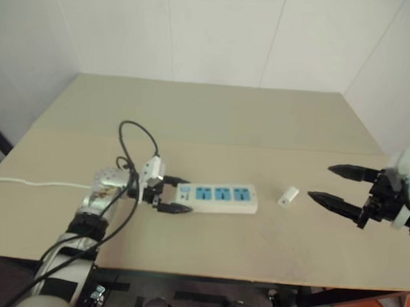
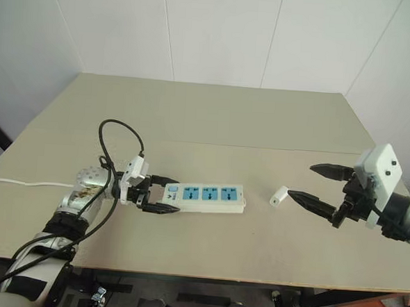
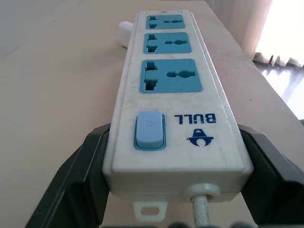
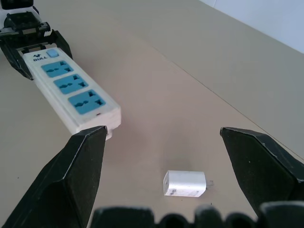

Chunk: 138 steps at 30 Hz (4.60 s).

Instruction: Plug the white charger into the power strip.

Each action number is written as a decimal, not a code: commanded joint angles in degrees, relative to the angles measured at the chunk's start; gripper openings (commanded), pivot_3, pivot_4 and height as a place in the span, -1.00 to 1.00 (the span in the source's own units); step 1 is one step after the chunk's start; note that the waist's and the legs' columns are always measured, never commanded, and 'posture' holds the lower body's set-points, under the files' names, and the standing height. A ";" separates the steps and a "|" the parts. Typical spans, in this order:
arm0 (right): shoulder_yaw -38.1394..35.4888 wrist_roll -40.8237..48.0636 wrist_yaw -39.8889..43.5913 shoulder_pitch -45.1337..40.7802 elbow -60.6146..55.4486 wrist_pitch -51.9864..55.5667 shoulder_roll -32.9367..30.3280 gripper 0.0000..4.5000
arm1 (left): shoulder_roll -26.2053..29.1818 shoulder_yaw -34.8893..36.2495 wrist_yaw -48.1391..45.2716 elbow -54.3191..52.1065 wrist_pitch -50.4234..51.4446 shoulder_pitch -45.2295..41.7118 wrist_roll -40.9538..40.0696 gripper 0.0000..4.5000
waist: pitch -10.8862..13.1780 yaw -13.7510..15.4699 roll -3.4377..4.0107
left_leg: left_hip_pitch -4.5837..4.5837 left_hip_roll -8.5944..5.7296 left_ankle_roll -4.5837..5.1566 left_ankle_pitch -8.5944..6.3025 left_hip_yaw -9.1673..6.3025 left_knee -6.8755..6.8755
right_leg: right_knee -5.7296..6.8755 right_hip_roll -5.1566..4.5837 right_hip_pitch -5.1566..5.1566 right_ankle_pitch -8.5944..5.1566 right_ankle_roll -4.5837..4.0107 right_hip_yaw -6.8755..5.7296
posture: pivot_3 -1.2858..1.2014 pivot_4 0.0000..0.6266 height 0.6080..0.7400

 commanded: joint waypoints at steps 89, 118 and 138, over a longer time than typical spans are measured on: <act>62.32 -69.86 15.24 -64.10 82.69 -91.10 16.94 -0.47 | 3.25 -3.47 11.57 -14.91 1.06 12.72 4.85 0.46 | -0.11 -2.13 0.26 | 0.25 0.08 -0.03 0.02 0.13 -0.06 | 0.15 0.04 -0.01 -0.04 -0.04 0.08 | 0.03 -0.52 1.00; 27.20 -5.79 -0.72 -23.43 15.37 -11.61 36.49 -0.47 | -0.01 -5.45 6.63 -3.29 -1.96 3.02 5.89 0.46 | -0.14 -0.29 0.25 | 0.01 0.07 -0.01 0.01 0.04 0.00 | 0.23 0.04 -0.07 -0.01 -0.03 -0.02 | 0.03 -0.52 1.00; 37.36 -15.79 5.35 -23.21 23.71 -22.75 39.22 -0.47 | 0.05 -5.76 6.72 -5.76 -0.37 4.91 5.77 0.46 | -0.14 -0.40 0.25 | 0.02 0.07 0.00 0.00 0.02 0.00 | 0.18 0.05 -0.04 -0.01 -0.03 -0.02 | 0.03 -0.52 1.00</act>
